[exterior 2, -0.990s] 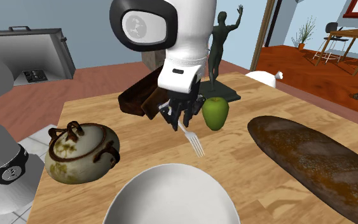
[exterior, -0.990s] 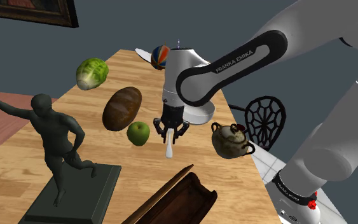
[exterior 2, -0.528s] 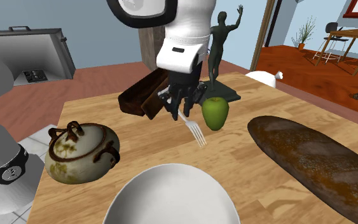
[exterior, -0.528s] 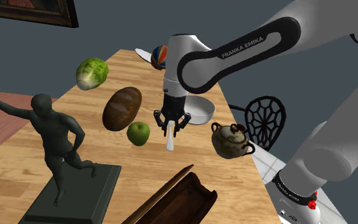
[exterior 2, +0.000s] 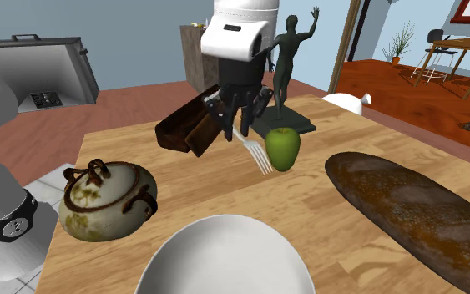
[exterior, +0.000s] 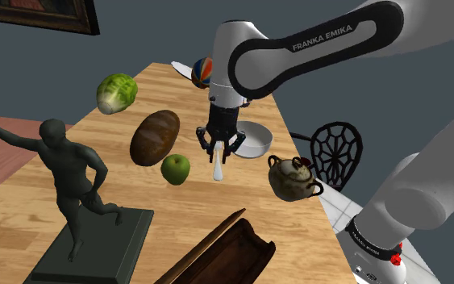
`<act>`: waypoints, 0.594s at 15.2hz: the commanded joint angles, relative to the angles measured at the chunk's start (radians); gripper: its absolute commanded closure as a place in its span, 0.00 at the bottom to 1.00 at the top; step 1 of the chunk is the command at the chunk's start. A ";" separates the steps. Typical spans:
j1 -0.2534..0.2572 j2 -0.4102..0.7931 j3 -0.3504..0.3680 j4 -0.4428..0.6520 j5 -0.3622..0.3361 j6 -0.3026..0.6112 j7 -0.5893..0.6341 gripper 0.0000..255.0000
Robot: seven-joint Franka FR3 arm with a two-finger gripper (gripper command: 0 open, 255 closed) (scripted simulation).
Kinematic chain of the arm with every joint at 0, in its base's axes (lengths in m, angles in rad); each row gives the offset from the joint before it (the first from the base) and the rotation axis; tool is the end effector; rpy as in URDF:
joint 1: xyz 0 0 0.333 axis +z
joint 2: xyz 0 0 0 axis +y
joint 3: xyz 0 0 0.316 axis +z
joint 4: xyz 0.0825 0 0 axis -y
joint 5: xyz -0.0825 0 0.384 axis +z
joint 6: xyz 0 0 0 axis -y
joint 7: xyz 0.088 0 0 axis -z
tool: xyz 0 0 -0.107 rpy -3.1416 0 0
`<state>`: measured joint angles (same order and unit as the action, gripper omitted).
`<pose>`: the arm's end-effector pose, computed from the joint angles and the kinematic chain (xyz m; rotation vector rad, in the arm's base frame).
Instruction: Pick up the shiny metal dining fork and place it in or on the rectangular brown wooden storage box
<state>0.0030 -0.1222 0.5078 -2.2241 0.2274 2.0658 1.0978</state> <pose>0.4309 0.2588 0.4159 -2.8844 1.0609 0.2038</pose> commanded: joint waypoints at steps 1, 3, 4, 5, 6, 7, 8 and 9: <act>-0.001 -0.007 -0.002 0.019 0.000 -0.026 0.001 1.00; -0.002 -0.018 -0.005 0.037 0.003 -0.054 0.002 1.00; -0.002 -0.023 -0.006 0.046 0.003 -0.068 0.002 1.00; -0.002 -0.028 -0.008 0.055 0.004 -0.081 0.002 1.00; -0.003 -0.032 -0.009 0.064 0.005 -0.095 0.003 1.00; -0.003 -0.037 -0.011 0.074 0.005 -0.109 0.003 1.00; -0.003 -0.041 -0.012 0.084 0.006 -0.122 0.004 1.00; -0.004 -0.045 -0.014 0.094 0.006 -0.136 0.005 1.00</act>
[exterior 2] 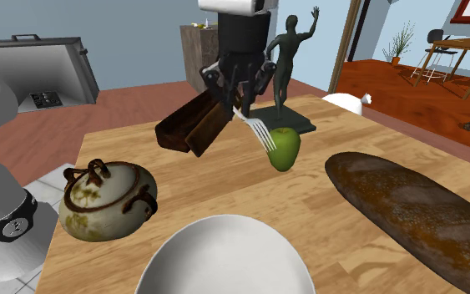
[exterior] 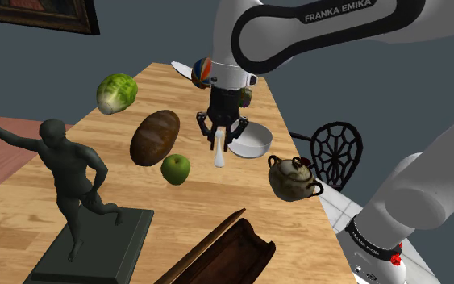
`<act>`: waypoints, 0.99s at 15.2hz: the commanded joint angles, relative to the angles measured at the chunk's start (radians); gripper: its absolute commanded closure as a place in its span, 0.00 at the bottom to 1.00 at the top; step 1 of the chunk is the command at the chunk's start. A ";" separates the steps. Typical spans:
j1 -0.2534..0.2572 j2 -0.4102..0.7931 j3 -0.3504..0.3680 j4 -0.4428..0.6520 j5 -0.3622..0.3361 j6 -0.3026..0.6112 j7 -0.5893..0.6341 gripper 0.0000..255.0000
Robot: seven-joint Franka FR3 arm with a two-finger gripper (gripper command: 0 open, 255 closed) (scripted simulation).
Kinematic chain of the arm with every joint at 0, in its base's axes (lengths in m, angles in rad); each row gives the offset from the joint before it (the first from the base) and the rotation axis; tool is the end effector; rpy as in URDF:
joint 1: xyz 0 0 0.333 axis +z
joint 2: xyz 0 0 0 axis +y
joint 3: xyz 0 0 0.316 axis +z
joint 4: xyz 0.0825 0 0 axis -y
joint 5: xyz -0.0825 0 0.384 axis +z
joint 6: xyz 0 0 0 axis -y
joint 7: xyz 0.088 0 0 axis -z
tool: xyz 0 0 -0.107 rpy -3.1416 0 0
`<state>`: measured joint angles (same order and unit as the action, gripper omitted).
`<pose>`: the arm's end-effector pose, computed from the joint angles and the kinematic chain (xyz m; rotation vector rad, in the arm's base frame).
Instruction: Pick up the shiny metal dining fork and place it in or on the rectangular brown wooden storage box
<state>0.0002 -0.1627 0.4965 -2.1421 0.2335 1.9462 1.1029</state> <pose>0.4316 0.2599 0.4618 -2.8844 1.0612 0.2040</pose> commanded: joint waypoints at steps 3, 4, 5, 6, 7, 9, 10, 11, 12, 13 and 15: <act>-0.002 -0.013 -0.006 0.037 0.001 -0.049 0.001 1.00; 0.009 -0.020 0.008 0.029 0.008 -0.044 0.022 1.00; 0.020 -0.026 0.021 0.023 0.015 -0.039 0.043 1.00; 0.031 -0.031 0.035 0.018 0.021 -0.035 0.064 1.00; 0.042 -0.035 0.049 0.014 0.028 -0.030 0.085 1.00; 0.063 -0.040 0.078 0.009 0.038 -0.020 0.130 1.00; 0.074 -0.041 0.093 0.008 0.042 -0.015 0.153 1.00; 0.084 -0.041 0.109 0.008 0.046 -0.010 0.177 1.00; 0.094 -0.039 0.125 0.010 0.049 -0.004 0.201 1.00; 0.104 -0.036 0.141 0.012 0.051 0.001 0.226 1.00; 0.123 -0.026 0.174 0.020 0.051 0.012 0.277 1.00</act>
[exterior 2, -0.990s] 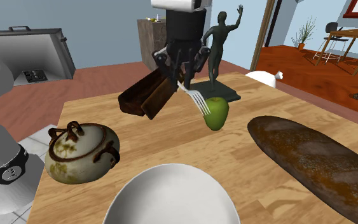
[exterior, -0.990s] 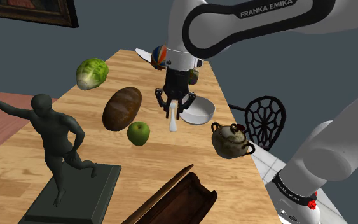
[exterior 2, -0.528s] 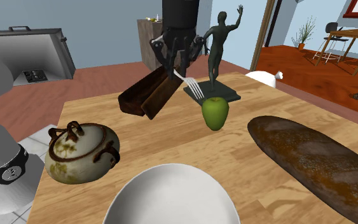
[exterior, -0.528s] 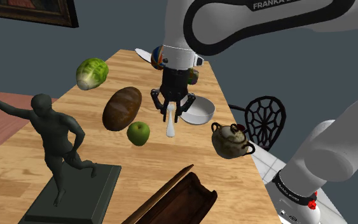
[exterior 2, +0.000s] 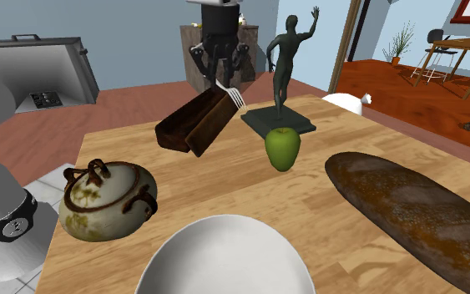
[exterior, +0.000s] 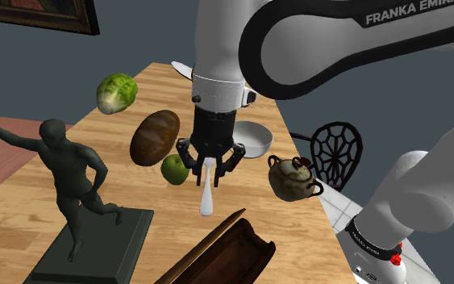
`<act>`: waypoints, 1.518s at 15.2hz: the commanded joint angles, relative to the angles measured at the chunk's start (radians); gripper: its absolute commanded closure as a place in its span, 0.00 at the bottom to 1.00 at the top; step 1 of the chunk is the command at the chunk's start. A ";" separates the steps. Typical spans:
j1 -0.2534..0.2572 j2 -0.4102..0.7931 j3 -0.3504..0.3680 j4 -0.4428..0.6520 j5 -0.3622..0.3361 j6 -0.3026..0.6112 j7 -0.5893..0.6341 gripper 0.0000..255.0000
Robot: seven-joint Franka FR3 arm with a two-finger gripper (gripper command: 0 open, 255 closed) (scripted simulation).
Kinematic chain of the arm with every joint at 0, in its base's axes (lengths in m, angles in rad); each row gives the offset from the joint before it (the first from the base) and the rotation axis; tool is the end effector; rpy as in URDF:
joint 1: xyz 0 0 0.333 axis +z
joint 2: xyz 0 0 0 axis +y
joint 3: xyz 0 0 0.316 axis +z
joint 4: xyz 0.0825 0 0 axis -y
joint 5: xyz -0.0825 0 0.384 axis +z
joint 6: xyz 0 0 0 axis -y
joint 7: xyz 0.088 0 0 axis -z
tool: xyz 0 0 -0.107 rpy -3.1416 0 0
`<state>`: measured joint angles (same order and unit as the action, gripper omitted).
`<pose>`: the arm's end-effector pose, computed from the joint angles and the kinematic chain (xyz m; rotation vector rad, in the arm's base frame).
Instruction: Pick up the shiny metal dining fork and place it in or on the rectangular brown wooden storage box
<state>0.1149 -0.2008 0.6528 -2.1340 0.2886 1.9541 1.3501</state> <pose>0.3408 0.3725 0.4739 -2.8859 1.0594 0.2040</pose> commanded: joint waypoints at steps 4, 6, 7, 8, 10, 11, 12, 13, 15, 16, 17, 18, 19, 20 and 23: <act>0.044 0.048 0.088 0.041 -0.017 0.028 0.141 1.00; 0.061 0.076 0.124 0.062 -0.034 0.040 0.202 1.00; 0.069 0.092 0.143 0.075 -0.045 0.046 0.233 1.00; 0.078 0.110 0.161 0.088 -0.058 0.052 0.267 1.00; 0.097 0.153 0.198 0.118 -0.093 0.063 0.336 1.00; 0.109 0.177 0.215 0.135 -0.114 0.068 0.373 1.00; 0.121 0.204 0.231 0.152 -0.137 0.073 0.411 1.00; 0.135 0.232 0.247 0.172 -0.164 0.077 0.451 1.00; 0.159 0.273 0.258 0.186 -0.201 0.093 0.499 1.00; 0.161 0.278 0.258 0.177 -0.205 0.106 0.501 1.00; 0.162 0.284 0.258 0.167 -0.210 0.119 0.503 1.00; 0.164 0.290 0.257 0.158 -0.215 0.132 0.505 1.00; 0.166 0.296 0.257 0.150 -0.220 0.145 0.508 1.00; 0.167 0.303 0.256 0.141 -0.226 0.158 0.511 1.00; 0.174 0.325 0.253 0.117 -0.244 0.197 0.520 1.00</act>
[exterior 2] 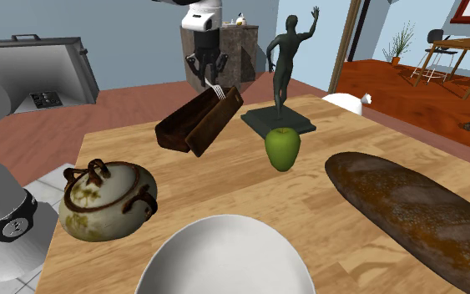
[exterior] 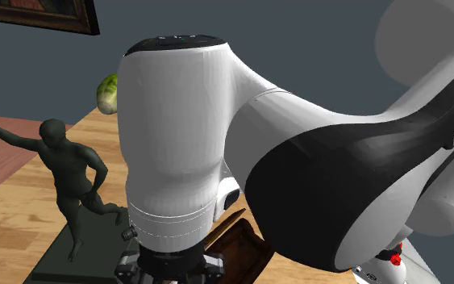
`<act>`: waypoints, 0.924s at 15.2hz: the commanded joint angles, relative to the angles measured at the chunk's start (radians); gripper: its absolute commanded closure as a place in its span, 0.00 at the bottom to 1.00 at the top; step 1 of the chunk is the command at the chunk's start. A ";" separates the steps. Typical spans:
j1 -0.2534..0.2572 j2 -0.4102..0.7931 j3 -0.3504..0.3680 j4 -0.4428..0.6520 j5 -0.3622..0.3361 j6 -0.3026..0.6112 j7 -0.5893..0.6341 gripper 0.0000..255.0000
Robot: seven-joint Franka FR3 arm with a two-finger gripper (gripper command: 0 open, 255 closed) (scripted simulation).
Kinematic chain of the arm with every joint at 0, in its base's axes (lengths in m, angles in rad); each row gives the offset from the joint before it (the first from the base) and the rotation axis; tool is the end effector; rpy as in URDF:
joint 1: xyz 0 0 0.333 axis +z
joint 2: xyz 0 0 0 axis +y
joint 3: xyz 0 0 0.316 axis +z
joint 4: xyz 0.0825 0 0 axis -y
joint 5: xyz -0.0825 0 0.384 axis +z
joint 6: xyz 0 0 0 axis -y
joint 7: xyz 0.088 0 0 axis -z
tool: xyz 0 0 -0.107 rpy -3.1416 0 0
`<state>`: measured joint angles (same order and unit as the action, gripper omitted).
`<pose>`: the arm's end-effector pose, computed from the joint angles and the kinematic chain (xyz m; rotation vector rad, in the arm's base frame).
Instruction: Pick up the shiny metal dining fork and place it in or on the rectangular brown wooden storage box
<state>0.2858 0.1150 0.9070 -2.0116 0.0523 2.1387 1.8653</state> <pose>0.2191 0.5304 0.4242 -2.8851 1.0616 0.2046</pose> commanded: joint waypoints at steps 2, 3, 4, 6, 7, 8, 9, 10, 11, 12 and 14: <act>0.007 0.022 -0.003 -0.018 -0.019 0.033 0.011 1.00; 0.007 0.022 -0.003 -0.018 -0.019 0.033 0.011 1.00; 0.007 0.022 -0.003 -0.018 -0.019 0.033 0.011 1.00; 0.007 0.022 -0.003 -0.018 -0.019 0.033 0.011 1.00; 0.007 0.022 -0.003 -0.018 -0.019 0.033 0.011 1.00; 0.007 0.022 -0.003 -0.018 -0.019 0.033 0.011 1.00; 0.007 0.022 -0.003 -0.018 -0.019 0.033 0.011 1.00; 0.007 0.022 -0.003 -0.018 -0.019 0.033 0.011 0.00; 0.007 0.022 -0.003 -0.018 -0.020 0.033 0.011 0.00; 0.007 0.022 -0.003 -0.018 -0.020 0.033 0.011 0.00; 0.007 0.022 -0.003 -0.018 -0.020 0.033 0.011 0.00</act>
<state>0.2928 0.1370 0.9037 -2.0296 0.0327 2.1720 1.8761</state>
